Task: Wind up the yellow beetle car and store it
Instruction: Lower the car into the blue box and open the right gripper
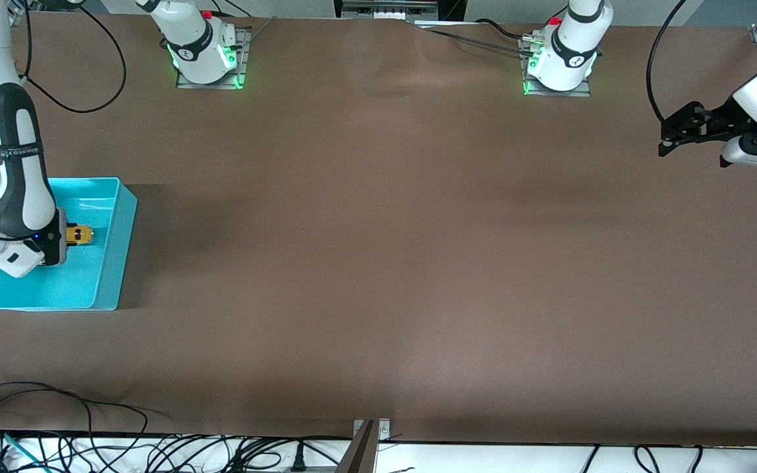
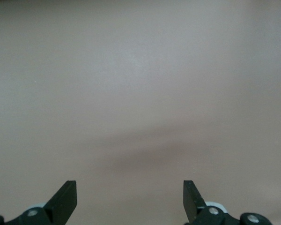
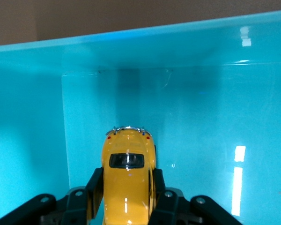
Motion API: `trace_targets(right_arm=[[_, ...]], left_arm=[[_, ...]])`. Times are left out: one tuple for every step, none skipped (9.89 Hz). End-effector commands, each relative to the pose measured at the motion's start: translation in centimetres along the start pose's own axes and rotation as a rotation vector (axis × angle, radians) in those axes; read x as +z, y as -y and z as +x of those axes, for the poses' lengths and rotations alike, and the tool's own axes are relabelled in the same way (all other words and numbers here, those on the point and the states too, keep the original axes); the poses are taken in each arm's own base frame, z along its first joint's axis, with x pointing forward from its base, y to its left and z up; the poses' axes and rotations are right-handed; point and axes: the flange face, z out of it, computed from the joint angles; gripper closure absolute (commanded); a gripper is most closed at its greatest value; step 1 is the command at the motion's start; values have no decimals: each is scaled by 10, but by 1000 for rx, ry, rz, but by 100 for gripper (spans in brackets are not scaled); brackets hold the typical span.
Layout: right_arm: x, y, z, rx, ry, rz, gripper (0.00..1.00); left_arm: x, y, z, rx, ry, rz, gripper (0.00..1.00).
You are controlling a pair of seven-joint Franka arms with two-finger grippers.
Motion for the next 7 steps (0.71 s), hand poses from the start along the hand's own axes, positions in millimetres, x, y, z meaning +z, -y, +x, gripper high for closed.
trace_targets(right_arm=[[7,5,-5,-14,0,-4,33],[7,5,-4,-16,0,-4,29],[7,4,-3,-17,-1,-3,23],[7,5,-3,-17,-3,2,23],[0,6,0,-22,-4,-1,15],[-11,9,1,-21,-9,6,14],[-26,12,2,-20,-13,-3,10]], left_arm=[[-7,-3,-2,-3,7,-31,0],[-6,-5,-2,2,13,-32,0],[-6,-10,-1,11,13,-31,0],[-5,-10,-1,11,15,-32,0],[-6,-12,-1,12,13,-31,0],[-6,-10,-1,9,13,-31,0],[-7,-10,-2,9,13,-31,0]])
